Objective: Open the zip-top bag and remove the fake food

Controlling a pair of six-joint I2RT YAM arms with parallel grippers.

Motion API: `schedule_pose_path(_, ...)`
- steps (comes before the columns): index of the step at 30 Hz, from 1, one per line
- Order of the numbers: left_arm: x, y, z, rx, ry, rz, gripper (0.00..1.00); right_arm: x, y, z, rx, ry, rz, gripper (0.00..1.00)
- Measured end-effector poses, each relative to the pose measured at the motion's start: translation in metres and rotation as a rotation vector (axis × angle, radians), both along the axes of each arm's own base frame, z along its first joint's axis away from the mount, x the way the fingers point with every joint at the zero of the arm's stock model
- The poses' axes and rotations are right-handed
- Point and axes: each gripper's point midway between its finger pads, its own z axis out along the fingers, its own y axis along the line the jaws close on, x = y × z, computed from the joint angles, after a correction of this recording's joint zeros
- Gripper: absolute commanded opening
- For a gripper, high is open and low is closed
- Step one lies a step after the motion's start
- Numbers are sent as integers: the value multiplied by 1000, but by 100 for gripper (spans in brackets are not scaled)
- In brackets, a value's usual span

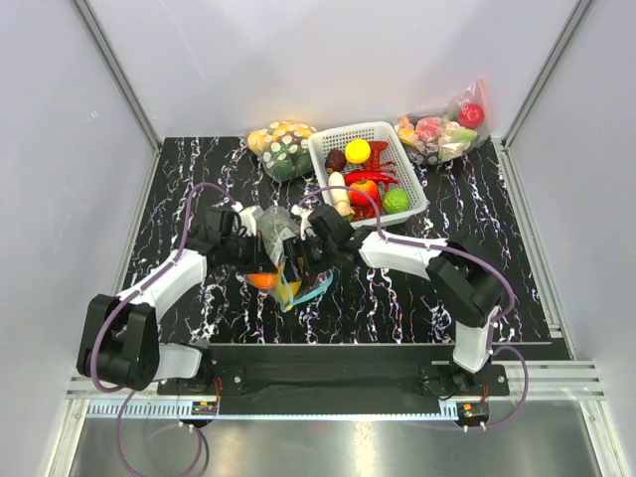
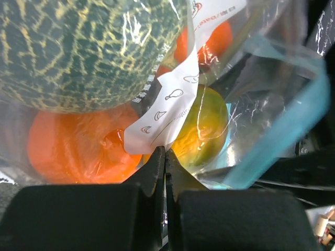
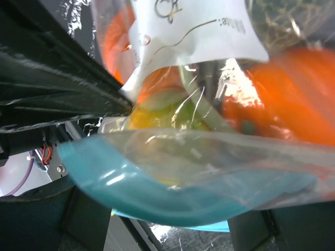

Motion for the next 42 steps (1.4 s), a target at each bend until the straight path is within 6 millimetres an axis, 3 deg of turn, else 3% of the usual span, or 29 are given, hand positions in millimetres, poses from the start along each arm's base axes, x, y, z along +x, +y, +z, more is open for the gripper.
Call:
schedule_pose_path(3, -1, -2, -1, -9, 9, -8, 0, -1, 3, -9, -4, 21, 13, 79)
schedule_pose_path(6, -1, -2, -2, -10, 11, -11, 0, -1, 5, -15, -6, 26, 22, 58)
schedule_pose_path(7, 0, -1, -2, -10, 12, -9, 0, 0, 5, -15, -6, 26, 21, 46)
schedule_pose_path(13, 0, 1, -2, -3, 11, 0, 0, 1, 4, -12, -11, 16, 15, 32)
schedule_pose_path(24, 3, -4, 15, -45, -6, 47, 0, 4, -21, 19, -56, -74, -52, 31)
schedule_pose_path(36, 19, 18, 10, 7, -14, 163, 0, -5, -53, -2, -220, -29, -71, 32)
schedule_pose_path(42, 20, 18, 9, 4, -15, 162, 0, 0, -59, -5, -235, -15, -86, 40)
